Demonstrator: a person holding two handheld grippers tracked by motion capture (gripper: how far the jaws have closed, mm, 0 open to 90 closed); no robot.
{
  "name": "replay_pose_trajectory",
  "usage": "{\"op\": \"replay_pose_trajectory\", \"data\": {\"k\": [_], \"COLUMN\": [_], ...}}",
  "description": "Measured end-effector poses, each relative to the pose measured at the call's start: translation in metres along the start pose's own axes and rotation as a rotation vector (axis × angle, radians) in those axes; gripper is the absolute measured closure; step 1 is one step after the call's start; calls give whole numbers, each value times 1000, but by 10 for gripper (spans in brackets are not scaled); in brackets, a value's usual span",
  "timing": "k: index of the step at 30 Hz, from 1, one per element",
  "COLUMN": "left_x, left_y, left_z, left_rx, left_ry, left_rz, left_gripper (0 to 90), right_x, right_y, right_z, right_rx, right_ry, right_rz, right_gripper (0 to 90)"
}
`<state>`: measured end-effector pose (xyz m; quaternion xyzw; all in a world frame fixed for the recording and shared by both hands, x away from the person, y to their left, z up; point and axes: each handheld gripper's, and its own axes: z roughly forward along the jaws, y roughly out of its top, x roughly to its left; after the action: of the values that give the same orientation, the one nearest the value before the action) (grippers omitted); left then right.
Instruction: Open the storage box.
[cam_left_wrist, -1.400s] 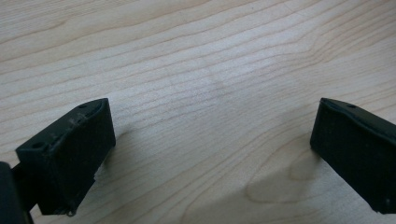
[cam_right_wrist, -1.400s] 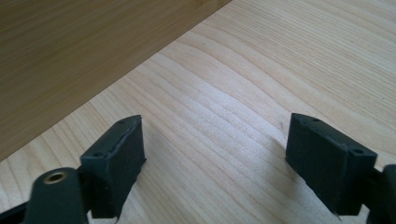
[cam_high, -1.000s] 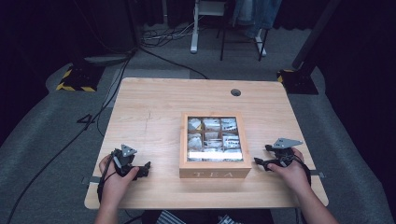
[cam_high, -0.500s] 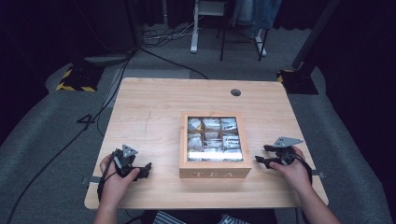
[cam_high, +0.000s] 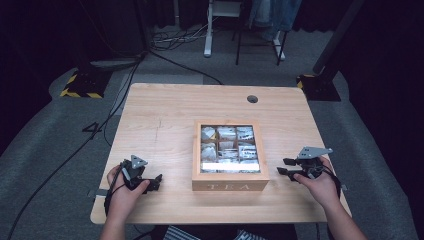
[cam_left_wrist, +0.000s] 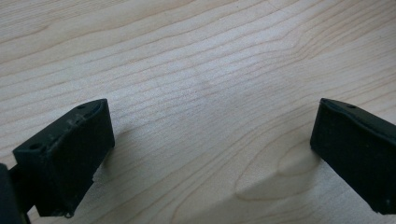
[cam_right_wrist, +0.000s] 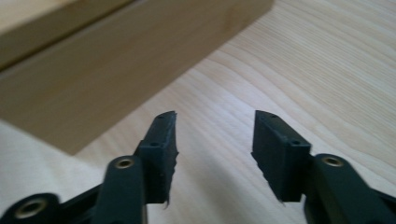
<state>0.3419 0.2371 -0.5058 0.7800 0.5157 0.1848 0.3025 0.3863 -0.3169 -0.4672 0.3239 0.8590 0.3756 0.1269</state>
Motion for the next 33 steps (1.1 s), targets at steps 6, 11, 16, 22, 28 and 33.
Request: {"op": "replay_pose_trajectory", "data": {"k": [6, 11, 16, 22, 28, 33], "left_x": [0, 0, 0, 0, 0, 0], "left_y": [0, 0, 0, 0, 1, 1], "left_z": [1, 1, 0, 1, 1, 1], "left_rx": [-3, -3, -2, -2, 0, 1], "left_ry": [-5, -8, -13, -13, -15, -15], "left_rz": [2, 2, 9, 9, 12, 13], "left_gripper": [2, 2, 2, 2, 2, 2], "right_x": [12, 28, 37, 42, 47, 51], "right_y": [6, 15, 19, 19, 23, 25], "right_z": [-6, -7, -8, -8, -14, -16], "right_rx": [4, 48, 64, 63, 42, 34], "right_ry": [131, 225, 276, 314, 318, 338], "right_rz": [3, -63, -100, -147, -164, -164], "right_gripper": [616, 692, 715, 778, 836, 870]}}
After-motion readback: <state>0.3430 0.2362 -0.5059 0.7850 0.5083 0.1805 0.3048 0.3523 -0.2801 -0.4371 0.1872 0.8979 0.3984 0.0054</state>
